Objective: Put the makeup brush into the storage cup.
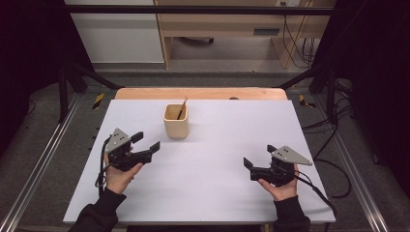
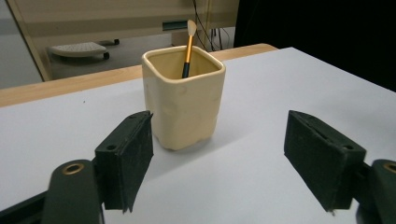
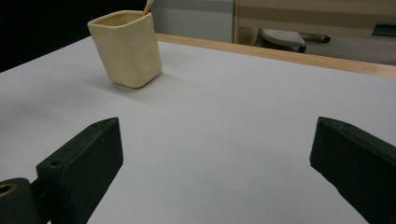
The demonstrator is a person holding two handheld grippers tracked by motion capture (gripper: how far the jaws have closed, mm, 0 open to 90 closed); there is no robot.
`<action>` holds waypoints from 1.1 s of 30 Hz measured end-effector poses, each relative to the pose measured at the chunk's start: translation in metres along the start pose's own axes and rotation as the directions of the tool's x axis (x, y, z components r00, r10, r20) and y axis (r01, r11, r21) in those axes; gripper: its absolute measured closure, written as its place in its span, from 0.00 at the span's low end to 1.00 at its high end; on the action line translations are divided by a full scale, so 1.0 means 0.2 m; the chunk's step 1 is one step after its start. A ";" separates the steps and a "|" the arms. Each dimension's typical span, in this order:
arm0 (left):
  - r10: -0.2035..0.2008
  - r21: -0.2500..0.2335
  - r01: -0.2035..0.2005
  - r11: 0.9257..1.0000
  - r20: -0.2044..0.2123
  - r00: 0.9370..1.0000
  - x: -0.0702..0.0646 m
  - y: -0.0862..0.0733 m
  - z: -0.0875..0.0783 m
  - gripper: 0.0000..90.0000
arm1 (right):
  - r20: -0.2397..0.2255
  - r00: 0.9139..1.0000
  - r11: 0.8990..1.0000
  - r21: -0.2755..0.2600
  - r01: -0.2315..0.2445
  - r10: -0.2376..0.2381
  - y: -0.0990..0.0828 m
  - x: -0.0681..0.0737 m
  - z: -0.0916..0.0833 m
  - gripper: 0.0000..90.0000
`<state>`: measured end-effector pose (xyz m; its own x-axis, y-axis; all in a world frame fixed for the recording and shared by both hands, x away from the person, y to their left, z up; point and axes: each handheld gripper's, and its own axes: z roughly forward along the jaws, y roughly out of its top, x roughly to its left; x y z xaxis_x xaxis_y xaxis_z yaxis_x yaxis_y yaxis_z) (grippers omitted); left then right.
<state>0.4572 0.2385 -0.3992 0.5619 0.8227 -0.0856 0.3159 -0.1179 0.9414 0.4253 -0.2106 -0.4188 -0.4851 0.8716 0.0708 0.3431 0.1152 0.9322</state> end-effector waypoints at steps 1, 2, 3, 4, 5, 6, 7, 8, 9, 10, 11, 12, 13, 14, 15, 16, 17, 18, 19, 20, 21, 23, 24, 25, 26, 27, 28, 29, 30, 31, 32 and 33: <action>-0.007 0.001 0.007 1.000 -0.005 1.000 0.00 -0.01 -0.01 0.24 | 0.001 1.000 1.000 0.000 0.005 -0.005 0.00 0.00 0.00 0.04; -0.010 0.001 0.010 1.000 -0.011 1.000 0.00 -0.03 -0.02 0.23 | 0.000 1.000 1.000 0.000 0.003 -0.003 0.00 0.00 0.00 0.04; -0.012 0.005 0.012 1.000 -0.015 1.000 0.01 -0.04 -0.03 0.22 | -0.003 1.000 1.000 0.000 0.004 -0.004 0.00 0.00 0.00 0.04; -0.015 0.009 0.015 1.000 -0.018 1.000 0.01 -0.05 -0.03 0.22 | -0.003 1.000 1.000 0.000 0.004 -0.004 0.00 0.00 0.00 0.04; -0.017 0.013 0.017 1.000 -0.022 1.000 0.01 -0.07 -0.04 0.21 | -0.003 1.000 1.000 -0.001 0.004 -0.004 0.00 0.00 0.00 0.04; -0.020 0.017 0.020 1.000 -0.024 1.000 0.01 -0.08 -0.05 0.20 | -0.004 1.000 1.000 -0.001 0.003 -0.003 0.00 0.00 0.00 0.03; -0.023 0.019 0.023 1.000 -0.027 0.999 0.02 -0.10 -0.06 0.19 | -0.005 1.000 1.000 -0.001 0.004 -0.004 0.00 0.00 0.00 0.03; -0.025 0.022 0.026 0.999 -0.031 0.999 0.02 -0.11 -0.06 0.19 | -0.006 1.000 1.000 -0.001 0.004 -0.004 -0.01 0.00 0.00 0.03; -0.032 0.025 0.033 0.999 -0.035 0.999 0.02 -0.12 -0.07 0.18 | -0.008 1.000 1.000 -0.001 0.003 -0.003 -0.01 0.00 0.00 0.03; -0.035 0.025 0.036 0.999 -0.037 0.999 0.03 -0.13 -0.08 0.18 | -0.007 1.000 1.000 0.000 0.004 -0.004 -0.01 0.00 -0.01 0.03; -0.040 0.023 0.041 0.999 -0.041 0.998 0.03 -0.14 -0.08 0.18 | -0.008 1.000 1.000 0.001 0.005 -0.005 -0.01 0.00 -0.01 0.03; -0.042 0.024 0.043 0.999 -0.045 0.998 0.04 -0.15 -0.09 0.18 | -0.010 1.000 1.000 0.002 0.005 -0.005 -0.01 -0.01 -0.01 0.03; -0.046 0.026 0.047 0.999 -0.048 0.998 0.04 -0.16 -0.09 0.18 | -0.012 1.000 1.000 0.004 0.003 -0.003 -0.01 -0.01 -0.01 0.03; -0.048 0.034 0.050 0.998 -0.052 0.997 0.05 -0.17 -0.10 0.17 | -0.014 1.000 1.000 0.005 0.006 -0.006 -0.02 -0.01 -0.01 0.03; -0.049 0.035 0.051 0.998 -0.056 0.997 0.05 -0.18 -0.10 0.17 | -0.015 1.000 1.000 0.009 0.006 -0.006 -0.02 -0.01 -0.01 0.03; -0.046 0.038 0.049 0.998 -0.058 0.997 0.05 -0.19 -0.11 0.17 | -0.015 1.000 1.000 0.009 0.005 -0.005 -0.02 -0.01 -0.01 0.03; -0.043 0.042 0.046 0.998 -0.062 0.997 0.05 -0.19 -0.11 0.16 | -0.015 1.000 1.000 0.010 0.004 -0.004 -0.02 -0.01 -0.01 0.03; -0.039 0.045 0.042 0.998 -0.068 0.997 0.06 -0.20 -0.12 0.16 | -0.015 1.000 1.000 0.010 0.006 -0.006 -0.02 -0.01 -0.01 0.03; -0.038 0.046 0.042 0.998 -0.071 0.997 0.06 -0.21 -0.12 0.16 | -0.015 1.000 1.000 0.007 0.010 -0.010 -0.02 -0.01 -0.01 0.03; -0.044 0.049 0.047 0.998 -0.071 0.996 0.06 -0.22 -0.13 0.15 | -0.017 1.000 1.000 0.006 0.011 -0.011 -0.02 -0.01 -0.01 0.03; -0.045 0.051 0.049 0.997 -0.072 0.996 0.07 -0.23 -0.13 0.15 | -0.017 1.000 1.000 0.004 0.010 -0.010 -0.02 -0.01 -0.02 0.03; -0.042 0.064 0.047 0.997 -0.078 0.996 0.07 -0.24 -0.13 0.15 | -0.016 1.000 1.000 0.005 0.010 -0.010 -0.03 -0.01 -0.02 0.03; -0.038 0.070 0.044 0.997 -0.083 0.996 0.07 -0.25 -0.13 0.14 | -0.015 1.000 1.000 0.006 0.010 -0.010 -0.03 -0.01 -0.02 0.03; -0.040 0.071 0.046 0.996 -0.085 0.996 0.08 -0.25 -0.13 0.14 | -0.014 1.000 1.000 0.007 0.010 -0.010 -0.03 -0.01 -0.02 0.03; -0.042 0.072 0.049 0.996 -0.087 0.995 0.08 -0.26 -0.13 0.13 | -0.014 1.000 1.000 0.006 0.012 -0.012 -0.03 -0.01 -0.02 0.03; -0.042 0.074 0.048 0.996 -0.088 0.995 0.08 -0.26 -0.14 0.13 | -0.014 1.000 1.000 0.006 0.011 -0.011 -0.03 -0.01 -0.02 0.03; -0.039 0.076 0.046 0.996 -0.091 0.995 0.08 -0.27 -0.14 0.13 | -0.014 1.000 1.000 0.007 0.010 -0.010 -0.03 -0.01 -0.02 0.03; -0.039 0.077 0.046 0.996 -0.095 0.995 0.08 -0.27 -0.14 0.12 | -0.015 1.000 1.000 0.006 0.010 -0.010 -0.03 -0.01 -0.02 0.03; -0.039 0.078 0.046 0.996 -0.100 0.994 0.08 -0.27 -0.14 0.12 | -0.014 1.000 1.000 0.004 0.007 -0.007 -0.03 -0.01 -0.02 0.03; -0.044 0.074 0.052 0.996 -0.102 0.994 0.09 -0.27 -0.15 0.12 | -0.014 1.000 1.000 0.005 0.005 -0.005 -0.03 -0.02 -0.02 0.04; -0.049 0.071 0.056 0.996 -0.104 0.993 0.09 -0.27 -0.15 0.11 | -0.012 1.000 1.000 0.006 -0.003 0.003 -0.04 -0.02 -0.02 0.04; -0.051 0.070 0.058 0.996 -0.105 0.993 0.09 -0.28 -0.16 0.11 | -0.011 1.000 1.000 0.006 -0.005 0.005 -0.04 -0.02 -0.02 0.04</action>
<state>0.4267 0.2778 -0.4425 0.4617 0.8816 -0.0982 0.4009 -0.1086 0.9097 0.4209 -0.2173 -0.4243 -0.4925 0.8667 0.0794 0.3503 0.1139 0.9297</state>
